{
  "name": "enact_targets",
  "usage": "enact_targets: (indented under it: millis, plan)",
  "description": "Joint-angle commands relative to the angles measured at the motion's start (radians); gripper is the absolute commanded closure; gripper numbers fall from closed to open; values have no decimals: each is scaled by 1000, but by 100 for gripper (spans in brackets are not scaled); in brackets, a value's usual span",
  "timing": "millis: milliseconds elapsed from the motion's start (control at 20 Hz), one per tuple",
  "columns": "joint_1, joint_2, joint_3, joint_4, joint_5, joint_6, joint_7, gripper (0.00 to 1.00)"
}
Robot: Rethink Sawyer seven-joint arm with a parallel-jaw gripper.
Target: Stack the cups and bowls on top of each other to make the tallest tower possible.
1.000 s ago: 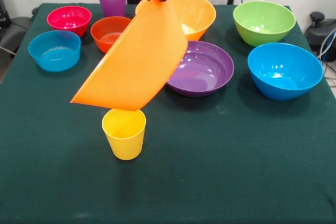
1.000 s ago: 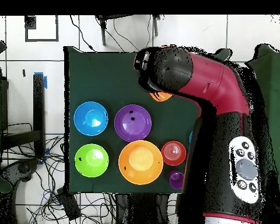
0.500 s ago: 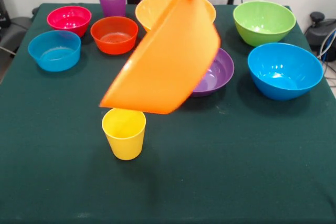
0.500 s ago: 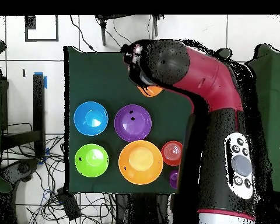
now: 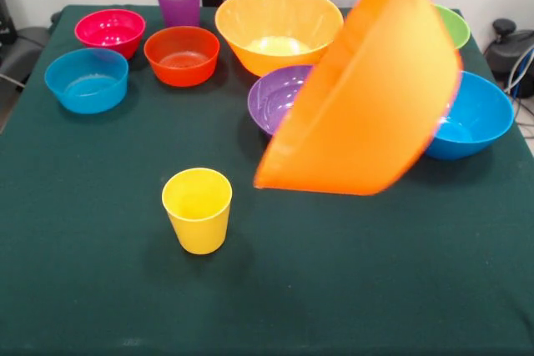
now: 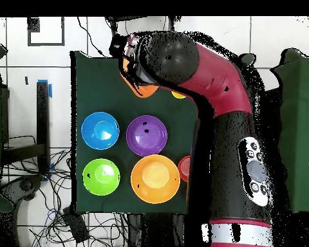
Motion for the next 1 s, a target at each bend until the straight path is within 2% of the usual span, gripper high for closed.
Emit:
enact_targets:
  millis: [50,300,550,800,1000]
  plan:
    - [-26,77,166,110,63,-100,29,100]
    - [-80,108,246,147,82,-167,-23,100]
    - [-129,151,320,150,70,-199,-50,100]
    - [-222,207,461,217,58,-279,-87,100]
    - [-274,251,539,231,30,-288,-100,100]
